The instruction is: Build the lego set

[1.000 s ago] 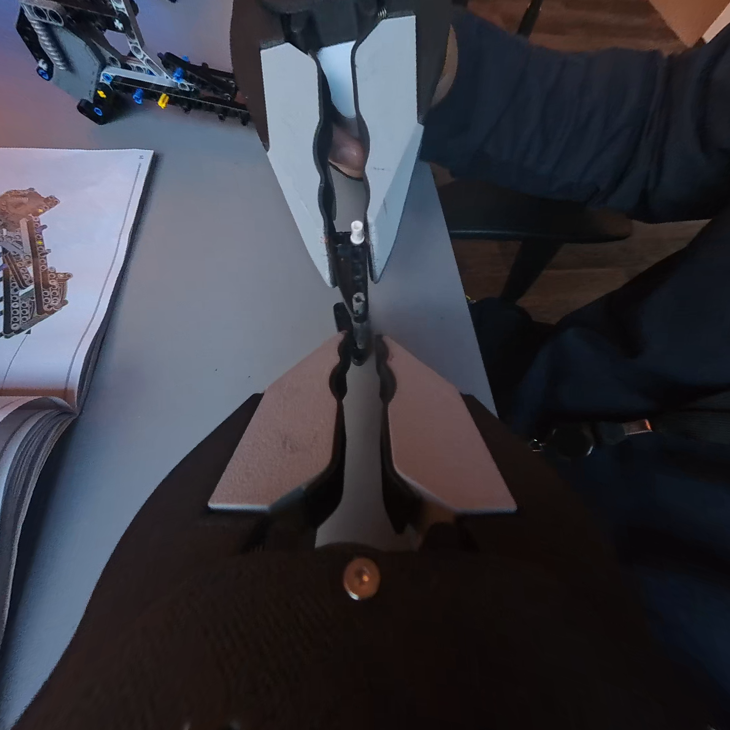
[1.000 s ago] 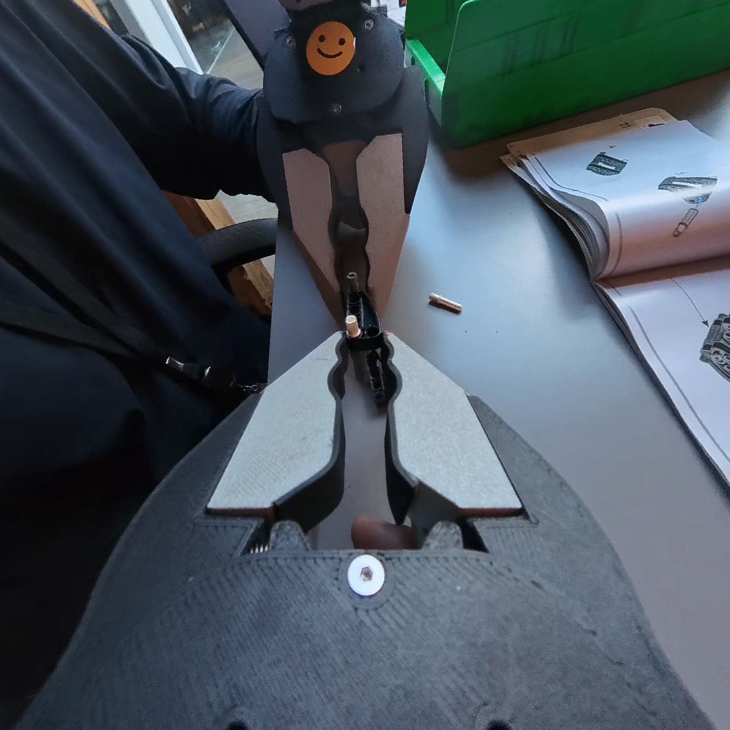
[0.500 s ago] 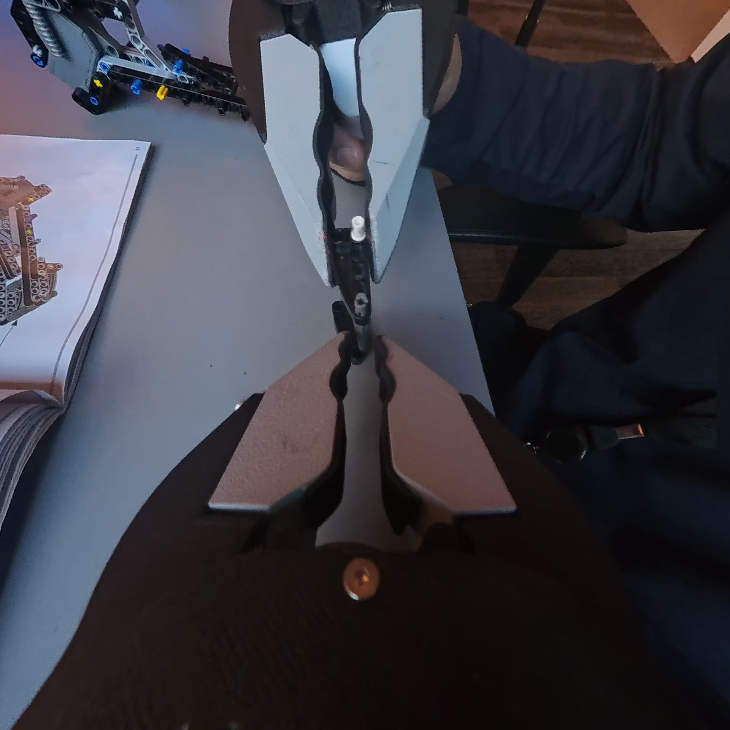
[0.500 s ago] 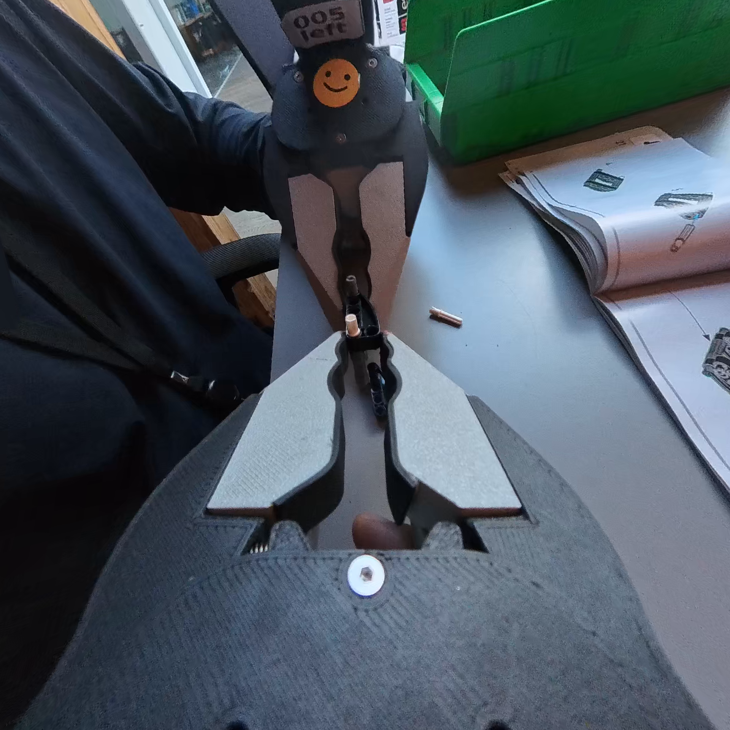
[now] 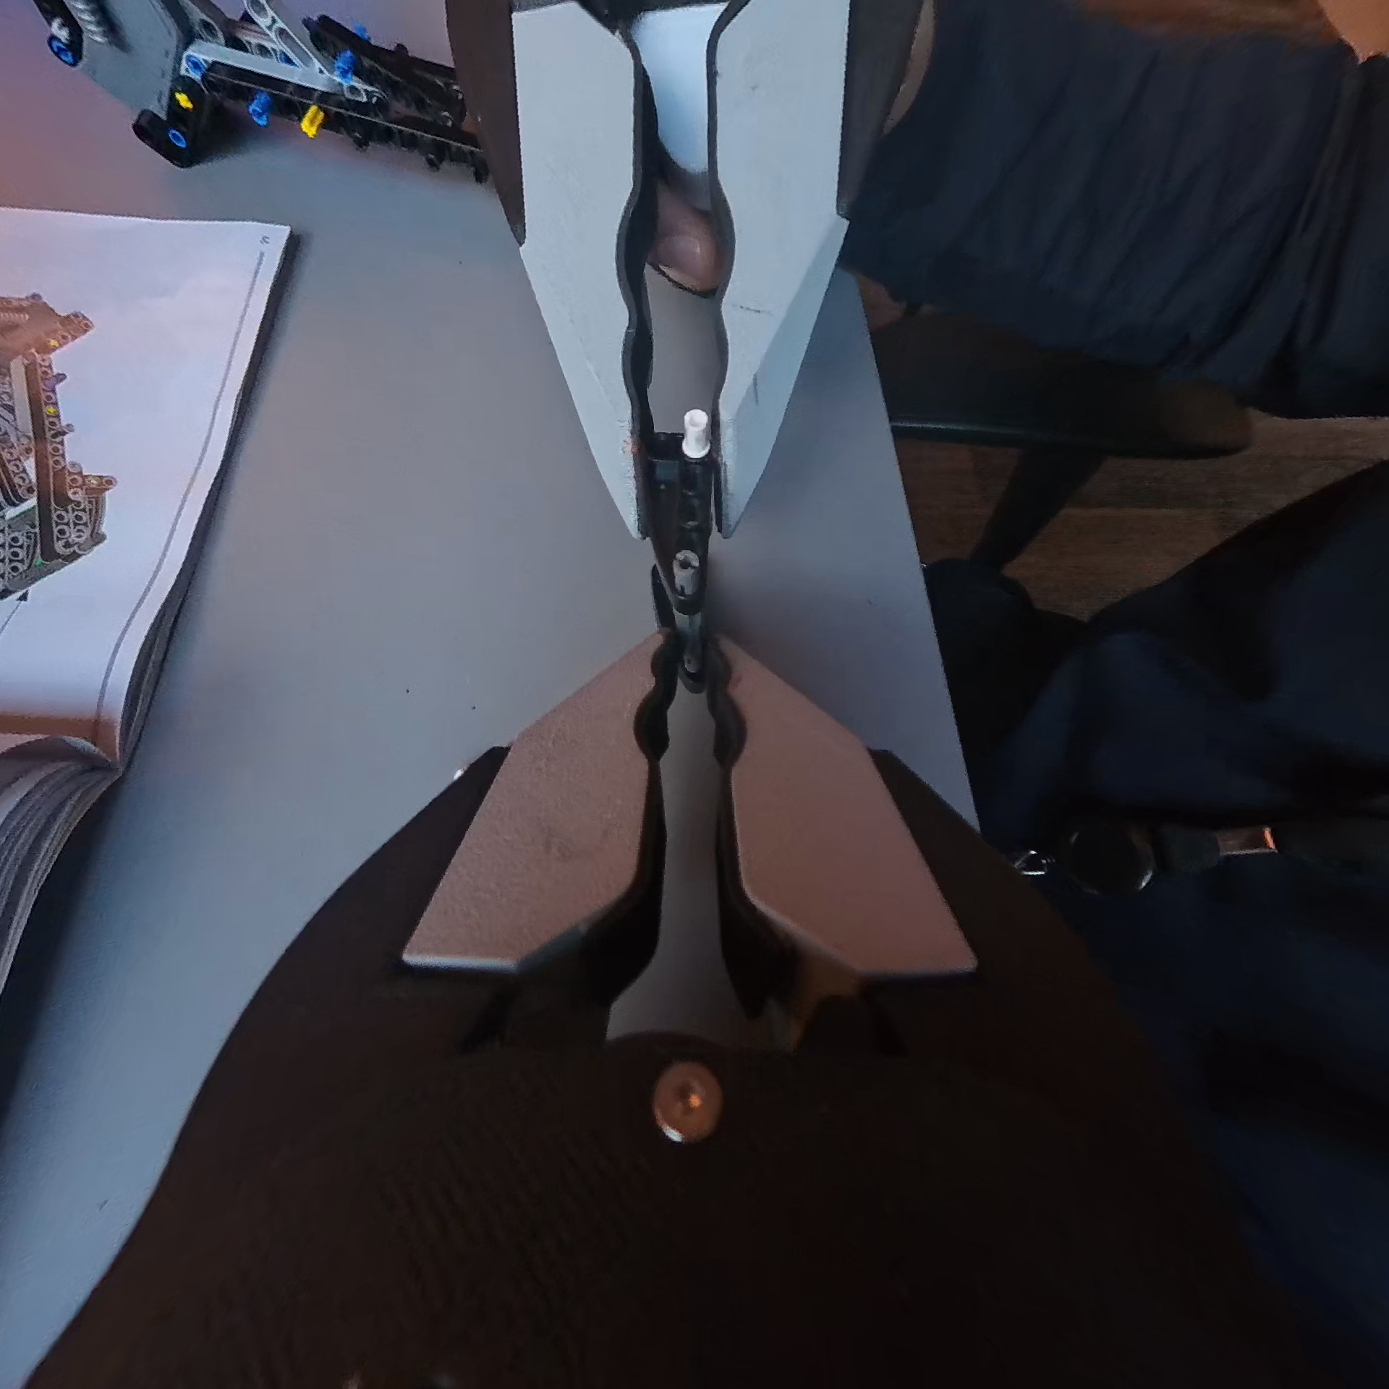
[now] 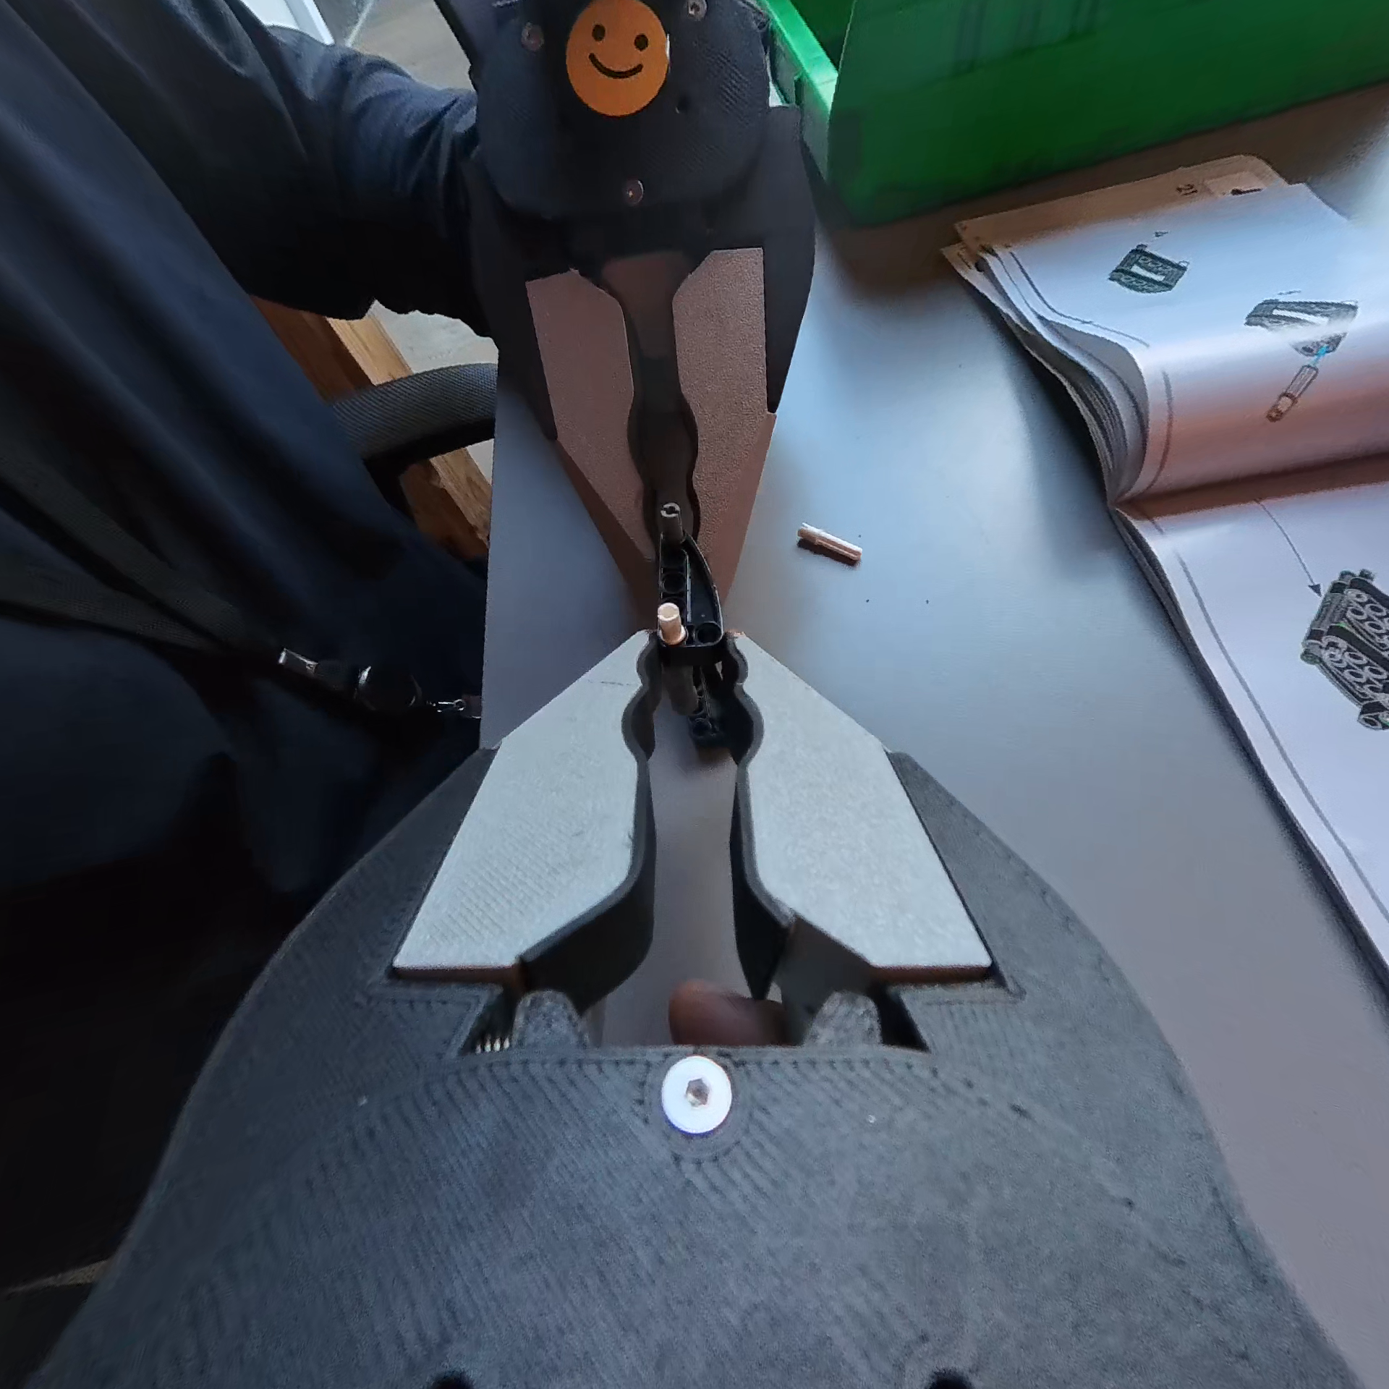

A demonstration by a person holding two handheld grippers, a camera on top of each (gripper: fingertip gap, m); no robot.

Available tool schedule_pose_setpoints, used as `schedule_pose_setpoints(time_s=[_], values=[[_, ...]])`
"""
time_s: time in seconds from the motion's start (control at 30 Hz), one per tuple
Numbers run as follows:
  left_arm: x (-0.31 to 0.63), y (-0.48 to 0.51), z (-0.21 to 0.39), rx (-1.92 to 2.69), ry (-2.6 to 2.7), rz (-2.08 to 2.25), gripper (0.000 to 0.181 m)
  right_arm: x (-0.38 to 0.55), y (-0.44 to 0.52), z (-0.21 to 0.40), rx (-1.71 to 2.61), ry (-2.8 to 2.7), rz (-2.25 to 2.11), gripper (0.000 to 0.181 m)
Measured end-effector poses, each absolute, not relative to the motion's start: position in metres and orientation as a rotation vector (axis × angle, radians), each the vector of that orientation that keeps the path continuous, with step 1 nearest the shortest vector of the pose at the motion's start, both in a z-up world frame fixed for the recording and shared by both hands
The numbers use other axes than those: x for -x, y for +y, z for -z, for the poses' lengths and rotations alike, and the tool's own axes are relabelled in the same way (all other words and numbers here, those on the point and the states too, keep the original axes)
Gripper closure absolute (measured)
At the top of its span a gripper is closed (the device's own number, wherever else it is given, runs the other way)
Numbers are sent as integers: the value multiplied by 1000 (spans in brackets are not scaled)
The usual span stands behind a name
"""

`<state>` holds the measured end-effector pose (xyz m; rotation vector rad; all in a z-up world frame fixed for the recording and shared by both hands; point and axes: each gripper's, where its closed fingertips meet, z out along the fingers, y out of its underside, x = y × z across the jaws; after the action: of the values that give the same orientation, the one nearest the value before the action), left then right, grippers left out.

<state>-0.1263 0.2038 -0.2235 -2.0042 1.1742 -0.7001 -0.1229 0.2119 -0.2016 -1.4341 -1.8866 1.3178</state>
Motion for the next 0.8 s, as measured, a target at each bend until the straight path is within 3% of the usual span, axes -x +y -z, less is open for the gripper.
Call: schedule_pose_setpoints(time_s=[0.8], values=[[126,201,225,2015,1173,714,177,123,209,204,1424,-1907,-1323,169]])
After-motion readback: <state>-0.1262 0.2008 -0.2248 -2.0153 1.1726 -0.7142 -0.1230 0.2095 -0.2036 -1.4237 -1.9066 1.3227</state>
